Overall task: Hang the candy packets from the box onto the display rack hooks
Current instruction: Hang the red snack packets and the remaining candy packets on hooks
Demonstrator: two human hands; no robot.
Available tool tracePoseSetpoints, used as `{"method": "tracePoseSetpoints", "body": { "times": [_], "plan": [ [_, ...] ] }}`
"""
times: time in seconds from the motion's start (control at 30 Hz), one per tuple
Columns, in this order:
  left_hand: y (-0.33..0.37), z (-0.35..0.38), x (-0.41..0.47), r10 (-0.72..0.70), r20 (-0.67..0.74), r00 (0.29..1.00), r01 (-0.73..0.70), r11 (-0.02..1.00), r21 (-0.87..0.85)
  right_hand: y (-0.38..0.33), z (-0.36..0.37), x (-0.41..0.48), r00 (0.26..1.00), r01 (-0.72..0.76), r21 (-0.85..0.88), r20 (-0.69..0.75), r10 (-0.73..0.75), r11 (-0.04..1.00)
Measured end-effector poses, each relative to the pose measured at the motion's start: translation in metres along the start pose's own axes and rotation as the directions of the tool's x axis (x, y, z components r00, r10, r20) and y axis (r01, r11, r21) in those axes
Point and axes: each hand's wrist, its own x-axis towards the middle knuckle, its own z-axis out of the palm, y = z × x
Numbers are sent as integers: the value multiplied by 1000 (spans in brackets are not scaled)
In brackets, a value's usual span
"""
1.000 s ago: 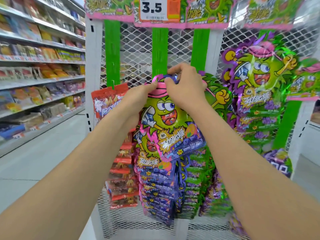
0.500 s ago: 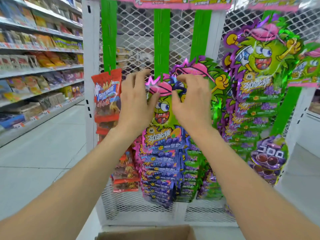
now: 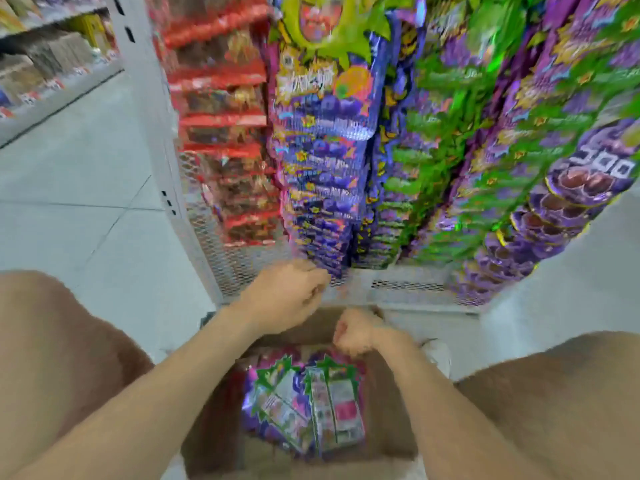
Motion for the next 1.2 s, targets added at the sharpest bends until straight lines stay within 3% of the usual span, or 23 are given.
{"method": "tracePoseSetpoints", "body": {
  "times": [0.07,0.23,0.3,0.4,0.5,0.6,0.73,0.87,0.93,1.07,1.2],
  "plan": [
    [-5,37,-16,-115,279,953,135,989,-54,26,40,28,993,-120,2,17,120,993],
    [-24,112,-50,-237,639,732,355,933,-61,60,132,71,957,-288,69,8,288,955],
    [-32,134,-60,-267,704,658,406,913,-34,56,166,82,946,-325,96,36,323,941],
    [-40,152,-67,-292,743,603,445,895,-10,56,221,98,903,-430,146,66,425,891],
    [-49,165,-70,-311,757,575,464,886,11,59,242,100,902,-432,-8,-15,432,902],
    [-54,169,-70,-320,752,576,491,871,-6,57,224,97,929,-368,-18,-45,367,930],
    [-58,164,-68,-343,728,594,568,819,-78,54,176,98,951,-288,165,-68,302,943],
    [-57,152,-66,-433,638,637,654,742,-149,48,119,91,995,-91,125,-20,94,988],
    [-57,144,-64,-497,582,643,711,669,-215,43,88,81,1000,19,151,-10,-17,988],
    [-52,109,-61,-602,493,628,774,415,-479,31,43,56,992,124,425,-23,-127,897],
    [-45,56,-58,-512,414,753,621,344,-704,27,16,27,992,118,535,-19,-128,837]
  ]
}}
